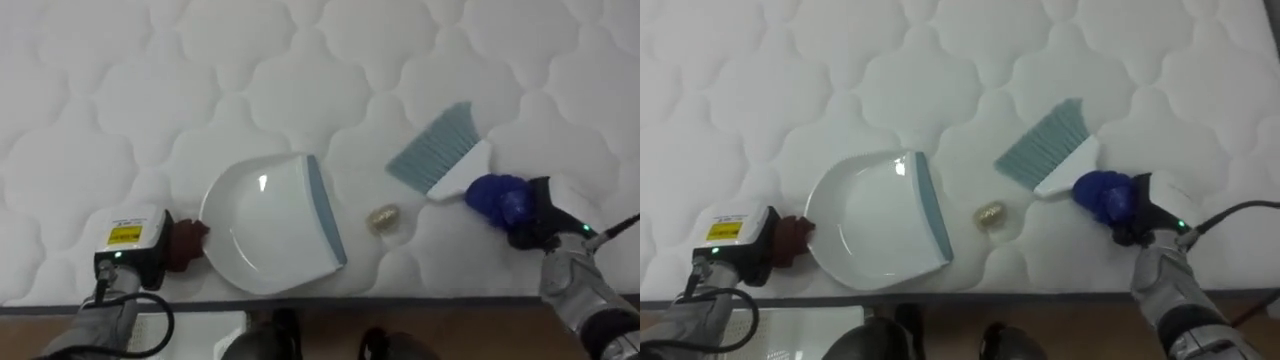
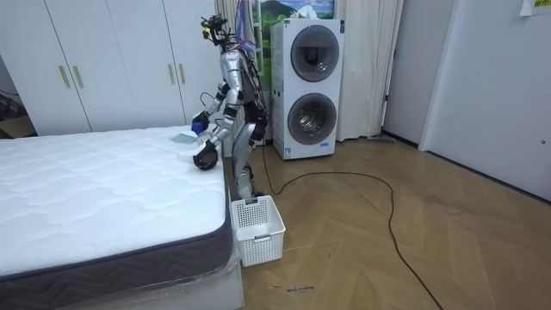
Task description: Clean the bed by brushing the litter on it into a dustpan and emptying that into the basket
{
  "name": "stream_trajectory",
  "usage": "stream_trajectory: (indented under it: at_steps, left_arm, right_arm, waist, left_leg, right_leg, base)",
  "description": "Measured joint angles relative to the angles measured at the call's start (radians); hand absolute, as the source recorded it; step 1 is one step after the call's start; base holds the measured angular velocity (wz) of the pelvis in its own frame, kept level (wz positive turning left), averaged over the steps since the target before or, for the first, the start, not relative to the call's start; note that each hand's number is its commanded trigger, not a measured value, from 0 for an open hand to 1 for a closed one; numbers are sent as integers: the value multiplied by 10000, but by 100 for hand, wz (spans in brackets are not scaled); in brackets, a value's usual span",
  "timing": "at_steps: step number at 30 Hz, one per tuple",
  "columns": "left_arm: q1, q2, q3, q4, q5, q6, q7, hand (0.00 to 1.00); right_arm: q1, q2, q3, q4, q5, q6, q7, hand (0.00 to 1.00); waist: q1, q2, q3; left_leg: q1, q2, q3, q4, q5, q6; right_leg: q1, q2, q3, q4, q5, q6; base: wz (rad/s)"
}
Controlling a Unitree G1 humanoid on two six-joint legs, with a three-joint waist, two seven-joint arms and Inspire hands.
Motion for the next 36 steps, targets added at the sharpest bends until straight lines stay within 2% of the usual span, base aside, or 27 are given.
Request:
stream_trajectory:
  at_steps: [2, 6, 10, 12, 15, 20, 23, 28, 32, 36]
  left_arm:
    - [-17, 95, 0, -90, 55, 0, 46, 100]
    - [-86, 240, -1, -147, 103, -1, 107, 100]
    - [-82, 393, -46, -352, 96, 2, 93, 100]
    - [-84, 599, -99, -516, 324, 11, 104, 100]
    - [-101, 730, -97, -648, 665, 43, 119, 100]
    - [-141, 730, -98, -672, 764, 108, 99, 100]
    - [-149, 754, -35, -671, 888, 131, 55, 100]
    - [-185, 887, 3, -783, 992, 124, -153, 100]
    - [-189, 954, 2, -850, 988, 62, -189, 100]
    - [-223, 1001, 3, -862, 995, 32, -275, 100]
  right_arm:
    - [-207, -285, 45, 4, -717, 118, -131, 100]
    - [-693, -830, 279, 6, -2123, 378, -498, 100]
    - [-819, -1013, 517, -41, -3083, 637, -737, 100]
    - [-875, -1038, 607, -77, -3966, 724, -737, 100]
    - [-917, -1181, 629, -299, -4865, 890, -730, 100]
    - [-1209, -1239, 633, -492, -6375, 1269, -586, 100]
    - [-1257, -1318, 764, -828, -7292, 1384, -307, 100]
    - [-1252, -1616, 1257, -1694, -7874, 1491, 473, 100]
    - [-1259, -1928, 1823, -2433, -8281, 1554, 1066, 100]
    - [-1241, -1992, 1836, -2859, -8408, 1563, 1800, 100]
  waist:
    - [8, -91, 38]
    - [24, -216, 42]
    - [48, -333, 41]
    - [122, -502, 36]
    - [265, -620, 21]
    - [272, -637, 23]
    - [375, -645, 24]
    - [477, -643, 25]
    - [486, -658, 31]
    - [500, -662, 28]
  left_leg:
    - [-31, -1, -35, 14, 1, 1]
    - [-175, 73, -98, 152, 2, 0]
    - [-272, 145, -126, 173, 2, -2]
    - [-295, 154, -87, 138, 15, -24]
    - [-292, 168, -39, 110, 26, -41]
    - [-286, 195, -38, 146, 26, -40]
    - [-210, 368, 6, 140, 27, -50]
    - [-171, 580, 8, 59, 36, -73]
    - [-176, 617, -5, -6, 39, -76]
    - [-180, 669, 3, -120, 57, -98]
  right_leg:
    - [-16, 12, 26, 23, 2, -3]
    - [-72, 49, -110, -29, 70, -55]
    - [-97, 52, -136, -64, 88, -83]
    - [-189, 60, -120, -35, 82, -95]
    - [-235, 55, -104, -45, 101, -129]
    - [-199, -18, -299, -61, 124, -161]
    - [-55, 152, -336, -318, 247, -221]
    - [139, 413, -369, -773, 495, -246]
    - [172, 483, -396, -981, 587, -229]
    - [196, 574, -407, -1261, 708, -228]
  base:
    - [2]
    - [-1]
    - [1]
    - [-5]
    - [-7]
    - [-1]
    - [-10]
    - [-8]
    - [-3]
    - [-3]
